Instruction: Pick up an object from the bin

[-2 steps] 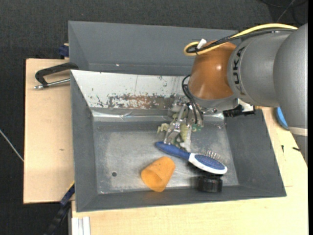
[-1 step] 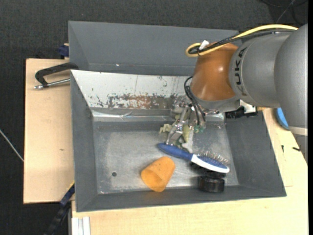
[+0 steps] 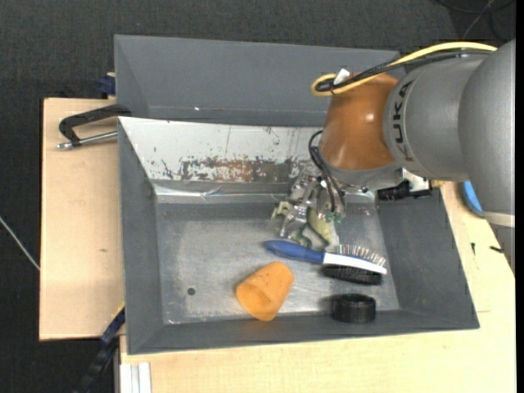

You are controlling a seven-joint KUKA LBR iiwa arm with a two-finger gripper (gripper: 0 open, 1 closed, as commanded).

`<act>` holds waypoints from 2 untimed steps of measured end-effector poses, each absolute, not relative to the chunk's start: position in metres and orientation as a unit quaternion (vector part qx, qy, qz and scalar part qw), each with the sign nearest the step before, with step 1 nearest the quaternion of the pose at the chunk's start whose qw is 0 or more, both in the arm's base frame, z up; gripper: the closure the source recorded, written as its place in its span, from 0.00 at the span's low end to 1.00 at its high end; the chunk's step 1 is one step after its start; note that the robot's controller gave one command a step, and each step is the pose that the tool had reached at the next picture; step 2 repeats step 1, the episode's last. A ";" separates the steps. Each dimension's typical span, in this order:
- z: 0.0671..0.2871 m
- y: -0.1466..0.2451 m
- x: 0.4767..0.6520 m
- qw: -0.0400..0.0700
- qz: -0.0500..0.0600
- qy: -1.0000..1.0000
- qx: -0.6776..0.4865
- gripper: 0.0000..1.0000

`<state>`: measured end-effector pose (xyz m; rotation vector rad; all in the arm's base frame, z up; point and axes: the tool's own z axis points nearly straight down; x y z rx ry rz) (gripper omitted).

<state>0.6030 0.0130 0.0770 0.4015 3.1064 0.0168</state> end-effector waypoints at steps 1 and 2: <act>0.116 0.014 0.605 0.005 0.002 0.992 0.127 1.00; 0.116 0.014 0.605 0.005 0.002 0.992 0.127 1.00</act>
Offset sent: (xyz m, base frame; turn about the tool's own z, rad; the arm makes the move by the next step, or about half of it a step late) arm -0.0001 -0.0001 0.0354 -0.0001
